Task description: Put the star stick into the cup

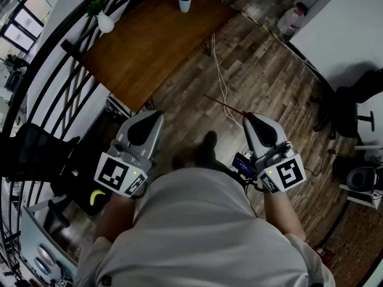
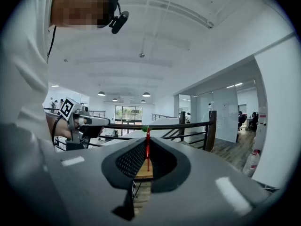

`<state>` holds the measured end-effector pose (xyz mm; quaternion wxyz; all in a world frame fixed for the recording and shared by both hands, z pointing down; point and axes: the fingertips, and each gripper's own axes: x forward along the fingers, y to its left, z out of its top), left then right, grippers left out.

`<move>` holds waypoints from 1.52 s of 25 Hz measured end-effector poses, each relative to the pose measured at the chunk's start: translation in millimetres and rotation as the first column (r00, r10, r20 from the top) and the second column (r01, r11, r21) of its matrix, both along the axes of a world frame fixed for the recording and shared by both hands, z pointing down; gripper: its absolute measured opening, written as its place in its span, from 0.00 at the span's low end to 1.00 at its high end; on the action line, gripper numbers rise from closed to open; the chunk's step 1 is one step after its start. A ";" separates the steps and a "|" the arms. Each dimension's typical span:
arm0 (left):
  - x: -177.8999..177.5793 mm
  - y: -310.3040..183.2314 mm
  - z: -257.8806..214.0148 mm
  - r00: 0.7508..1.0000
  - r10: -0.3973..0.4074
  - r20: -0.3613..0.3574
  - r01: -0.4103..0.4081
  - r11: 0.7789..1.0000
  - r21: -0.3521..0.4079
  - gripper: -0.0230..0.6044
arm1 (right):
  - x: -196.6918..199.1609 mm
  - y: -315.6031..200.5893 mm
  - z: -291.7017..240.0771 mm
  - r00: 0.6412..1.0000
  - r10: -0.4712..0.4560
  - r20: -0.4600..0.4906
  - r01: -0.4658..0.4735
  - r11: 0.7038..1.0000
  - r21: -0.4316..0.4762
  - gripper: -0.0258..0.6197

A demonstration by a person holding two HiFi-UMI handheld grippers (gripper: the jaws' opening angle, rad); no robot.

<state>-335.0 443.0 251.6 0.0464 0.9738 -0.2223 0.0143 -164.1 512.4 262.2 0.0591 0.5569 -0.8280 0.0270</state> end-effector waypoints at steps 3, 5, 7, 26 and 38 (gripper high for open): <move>0.8 0.6 0.5 1.000 -0.001 -0.001 0.001 1.000 -0.002 0.04 | 1.1 -0.5 0.4 1.000 -0.004 -0.002 0.004 1.000 -0.002 0.08; 0.8 -0.2 0.4 1.000 -0.003 -0.002 0.003 1.000 -0.004 0.04 | 1.1 -2.0 -0.5 1.000 -0.006 -0.004 0.006 1.000 0.001 0.08; 1.4 -1.2 0.8 1.000 -0.006 -0.002 0.006 1.000 -0.006 0.04 | 1.8 -3.6 -1.0 1.000 -0.009 -0.003 0.010 1.000 0.003 0.08; 69.3 -51.0 22.9 0.999 -0.018 0.029 0.019 0.999 -0.050 0.04 | 66.7 -59.8 16.2 0.998 -0.039 0.046 0.039 0.999 -0.006 0.08; 201.5 -123.7 22.6 0.999 -0.046 0.028 0.047 0.998 -0.036 0.04 | 202.1 -128.8 14.6 0.995 -0.053 0.079 0.051 0.998 0.025 0.08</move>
